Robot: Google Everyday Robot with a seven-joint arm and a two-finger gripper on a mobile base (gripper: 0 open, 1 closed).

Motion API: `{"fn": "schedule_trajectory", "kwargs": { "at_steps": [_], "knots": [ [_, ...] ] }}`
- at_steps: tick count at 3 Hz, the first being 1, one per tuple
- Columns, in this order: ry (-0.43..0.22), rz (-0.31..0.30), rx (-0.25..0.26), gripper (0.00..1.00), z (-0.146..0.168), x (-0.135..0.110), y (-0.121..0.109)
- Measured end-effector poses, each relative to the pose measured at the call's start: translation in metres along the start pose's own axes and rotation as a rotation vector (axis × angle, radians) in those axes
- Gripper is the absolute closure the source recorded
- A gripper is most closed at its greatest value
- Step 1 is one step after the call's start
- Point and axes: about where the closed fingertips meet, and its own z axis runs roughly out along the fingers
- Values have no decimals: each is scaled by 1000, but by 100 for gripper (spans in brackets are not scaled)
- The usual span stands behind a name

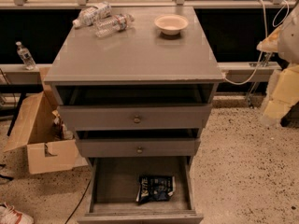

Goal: Pick blue chip bag from bottom drawer and place on counter

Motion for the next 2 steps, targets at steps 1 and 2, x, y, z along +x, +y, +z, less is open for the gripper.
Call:
{"fn": "schedule_trajectory", "kwargs": {
  "at_steps": [1, 2],
  "knots": [
    [0, 0, 0, 0, 0, 0, 0],
    [-34, -28, -28, 0, 29, -8, 8]
  ]
}}
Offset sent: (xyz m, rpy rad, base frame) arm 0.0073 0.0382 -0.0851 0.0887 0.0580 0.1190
